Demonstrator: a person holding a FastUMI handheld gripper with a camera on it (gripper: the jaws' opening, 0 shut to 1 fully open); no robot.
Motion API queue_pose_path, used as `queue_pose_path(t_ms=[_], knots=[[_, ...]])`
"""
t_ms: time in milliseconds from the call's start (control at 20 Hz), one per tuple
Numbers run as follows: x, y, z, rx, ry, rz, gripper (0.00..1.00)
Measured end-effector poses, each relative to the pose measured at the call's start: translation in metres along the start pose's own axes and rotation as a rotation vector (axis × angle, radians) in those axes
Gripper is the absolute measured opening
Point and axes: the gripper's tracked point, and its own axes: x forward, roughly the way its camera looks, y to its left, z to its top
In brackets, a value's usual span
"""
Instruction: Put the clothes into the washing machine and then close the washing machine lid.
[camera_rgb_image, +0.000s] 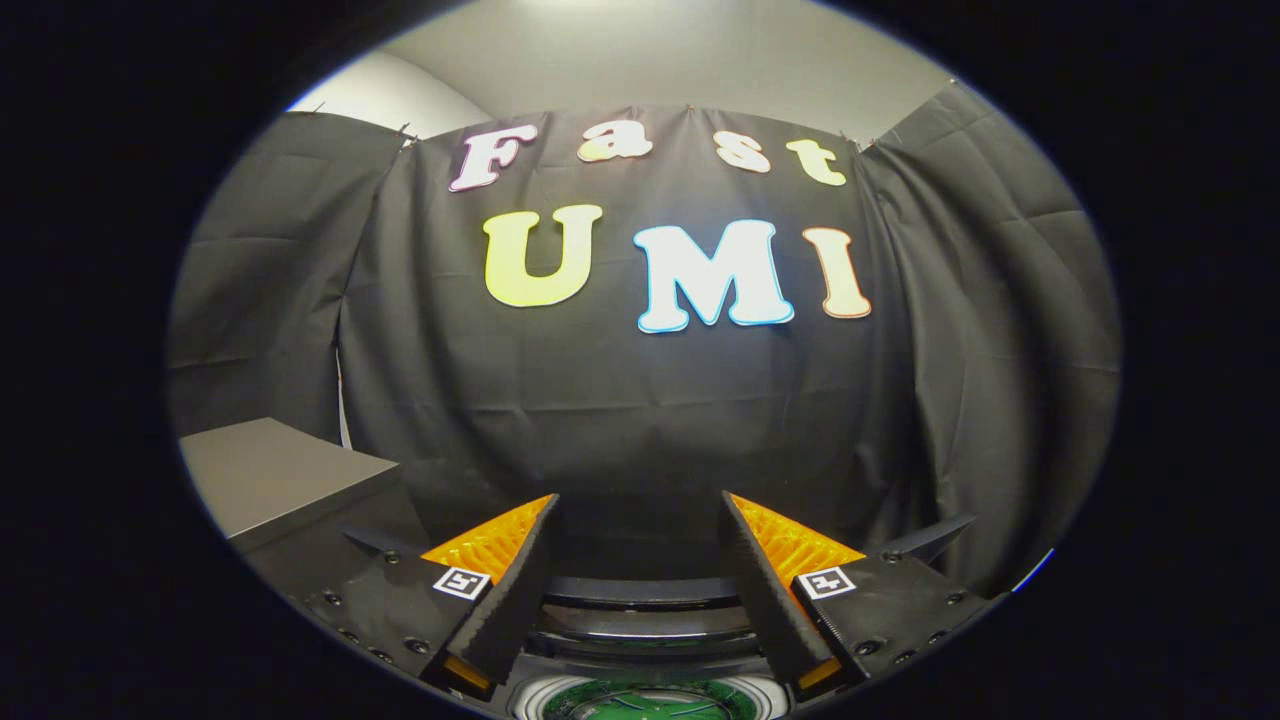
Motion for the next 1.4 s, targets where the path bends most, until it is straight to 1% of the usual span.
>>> queue_pose_path(t_ms=[600,950,1200,1400], knots=[[-0.039,0.002,-0.018,-0.002,0.006,-0.007,0.96],[-0.069,0.004,-0.039,-0.003,0.028,-0.015,0.96],[-0.094,0.004,-0.078,-0.005,0.105,-0.020,0.96],[-0.107,0.004,-0.101,-0.003,0.144,-0.020,0.96]])
